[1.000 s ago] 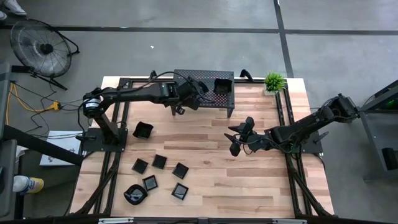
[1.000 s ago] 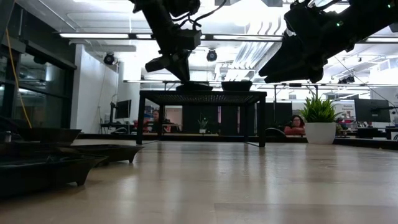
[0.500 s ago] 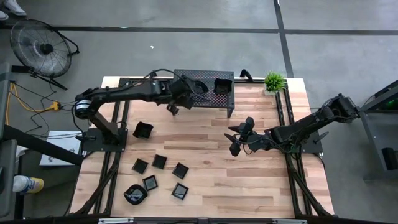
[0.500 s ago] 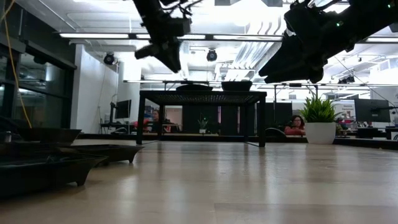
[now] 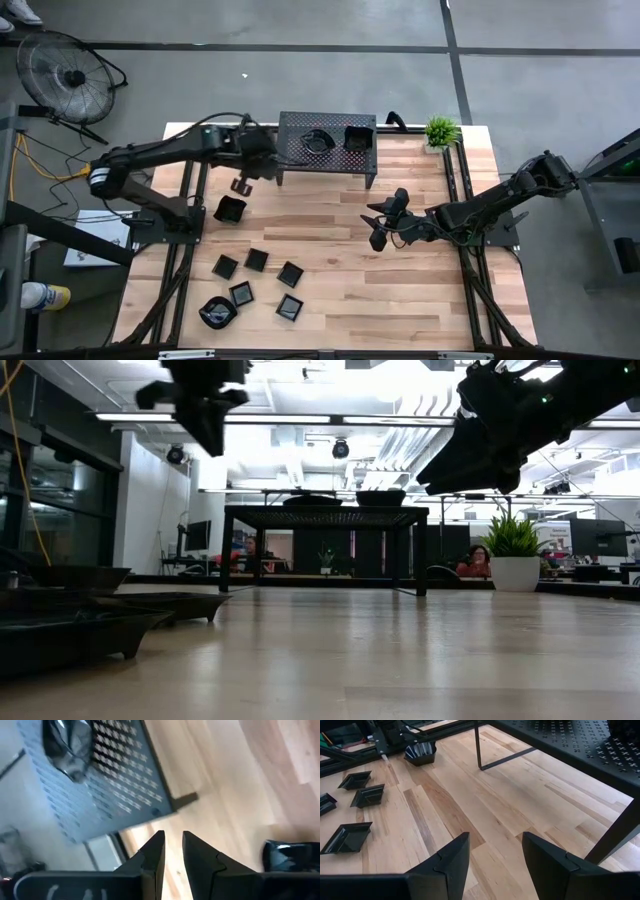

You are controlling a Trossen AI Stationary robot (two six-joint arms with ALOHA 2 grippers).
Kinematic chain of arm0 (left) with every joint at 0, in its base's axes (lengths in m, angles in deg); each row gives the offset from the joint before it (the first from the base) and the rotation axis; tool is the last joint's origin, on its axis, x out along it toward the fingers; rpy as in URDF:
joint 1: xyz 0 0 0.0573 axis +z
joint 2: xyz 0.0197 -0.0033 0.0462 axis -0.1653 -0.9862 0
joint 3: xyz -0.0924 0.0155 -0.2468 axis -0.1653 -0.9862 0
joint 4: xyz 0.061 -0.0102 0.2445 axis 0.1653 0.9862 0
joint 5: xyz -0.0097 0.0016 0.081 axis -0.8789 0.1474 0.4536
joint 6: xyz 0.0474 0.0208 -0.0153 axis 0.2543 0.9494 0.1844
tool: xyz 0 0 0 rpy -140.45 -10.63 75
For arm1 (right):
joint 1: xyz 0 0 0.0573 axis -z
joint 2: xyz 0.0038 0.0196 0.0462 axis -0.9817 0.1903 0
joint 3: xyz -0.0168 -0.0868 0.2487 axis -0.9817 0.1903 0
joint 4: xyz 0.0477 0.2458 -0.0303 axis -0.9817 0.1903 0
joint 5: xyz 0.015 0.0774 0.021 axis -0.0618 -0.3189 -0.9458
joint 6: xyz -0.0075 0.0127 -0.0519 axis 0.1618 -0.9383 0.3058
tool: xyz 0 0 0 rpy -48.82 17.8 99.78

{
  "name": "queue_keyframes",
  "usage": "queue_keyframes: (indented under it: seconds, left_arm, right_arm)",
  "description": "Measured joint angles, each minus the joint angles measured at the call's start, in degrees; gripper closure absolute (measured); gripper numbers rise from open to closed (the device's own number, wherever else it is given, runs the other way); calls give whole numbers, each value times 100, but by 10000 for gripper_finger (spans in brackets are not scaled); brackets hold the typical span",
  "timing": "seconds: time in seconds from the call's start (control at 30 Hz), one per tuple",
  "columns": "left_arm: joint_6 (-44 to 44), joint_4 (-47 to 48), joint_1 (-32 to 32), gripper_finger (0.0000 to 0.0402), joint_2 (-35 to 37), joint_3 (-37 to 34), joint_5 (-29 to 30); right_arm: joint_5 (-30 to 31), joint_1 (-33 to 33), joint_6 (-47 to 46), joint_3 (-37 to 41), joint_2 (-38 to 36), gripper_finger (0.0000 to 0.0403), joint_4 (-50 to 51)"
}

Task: Pick & Place Mini shaped plates
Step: Stack the black distorted square plate on top of the black distorted square plates on the shelf

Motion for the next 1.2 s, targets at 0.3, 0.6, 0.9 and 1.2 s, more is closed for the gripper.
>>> queue_keyframes:
  seconds: [0.3,0.6,0.9,1.2]
  left_arm:
    - [-922,-575,2,338,1377,-1700,-457]
    - [-1601,-907,-355,338,2104,-3004,-588]
    - [-1757,-1022,-1408,338,1927,-3277,-575]
    - [-3917,-1163,-2302,338,1760,-3273,-38]
  right_arm:
    - [2,0,12,0,0,226,9]
    - [3,0,-56,0,0,226,8]
    - [4,0,-108,0,0,226,4]
    - [5,0,-95,0,0,226,6]
